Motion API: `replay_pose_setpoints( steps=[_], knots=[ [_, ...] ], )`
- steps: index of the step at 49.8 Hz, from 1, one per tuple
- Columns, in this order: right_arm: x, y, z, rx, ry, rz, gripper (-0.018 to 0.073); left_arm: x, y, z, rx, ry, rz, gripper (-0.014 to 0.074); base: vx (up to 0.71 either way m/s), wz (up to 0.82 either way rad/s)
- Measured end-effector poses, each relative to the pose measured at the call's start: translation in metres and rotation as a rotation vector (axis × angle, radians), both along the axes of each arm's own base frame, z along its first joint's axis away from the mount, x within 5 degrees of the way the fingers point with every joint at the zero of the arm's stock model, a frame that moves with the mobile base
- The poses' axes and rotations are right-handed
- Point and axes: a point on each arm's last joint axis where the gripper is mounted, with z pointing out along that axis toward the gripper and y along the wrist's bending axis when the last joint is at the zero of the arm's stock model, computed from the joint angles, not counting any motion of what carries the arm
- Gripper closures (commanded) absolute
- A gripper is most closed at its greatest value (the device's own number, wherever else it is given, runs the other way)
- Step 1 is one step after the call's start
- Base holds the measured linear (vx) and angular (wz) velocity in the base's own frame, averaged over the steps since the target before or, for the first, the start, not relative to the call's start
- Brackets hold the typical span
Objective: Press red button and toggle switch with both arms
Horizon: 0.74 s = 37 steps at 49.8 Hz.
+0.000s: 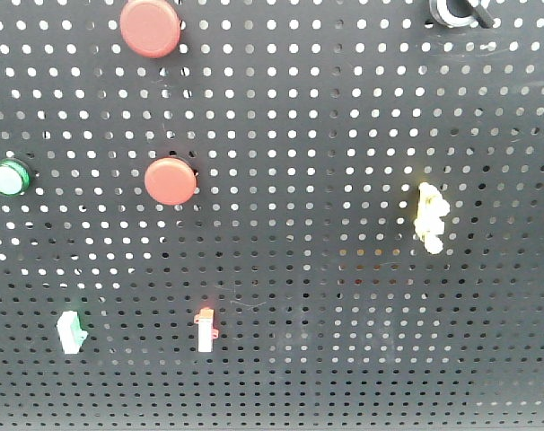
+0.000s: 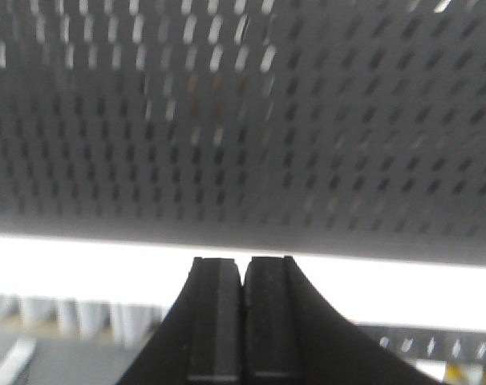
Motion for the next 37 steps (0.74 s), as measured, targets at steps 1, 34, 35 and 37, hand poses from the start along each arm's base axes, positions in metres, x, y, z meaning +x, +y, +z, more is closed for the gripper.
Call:
replay_pose_setpoints(
  steps=[1, 34, 35, 37],
  knots=[
    [-0.0011, -0.0005, 0.0007, 0.0, -0.012, -0.005, 0.0562, 0.0, 0.0, 0.0, 0.0, 0.0, 0.0, 0.0594, 0.0, 0.0],
    [-0.0059, -0.0043, 0.001, -0.003, -0.04, -0.059, 0.0562, 0.0, -0.0001, -0.0004, -0.002, 0.002, -0.002, 0.0594, 0.0, 0.0],
    [-0.0059, -0.0043, 0.001, -0.003, -0.04, -0.059, 0.0562, 0.0, -0.0001, -0.0004, -0.002, 0.002, -0.002, 0.0594, 0.0, 0.0],
    [-0.0059, -0.0043, 0.001, -0.003, -0.04, -0.059, 0.0562, 0.0, -0.0001, -0.0004, -0.002, 0.002, -0.002, 0.0594, 0.0, 0.0]
  ],
)
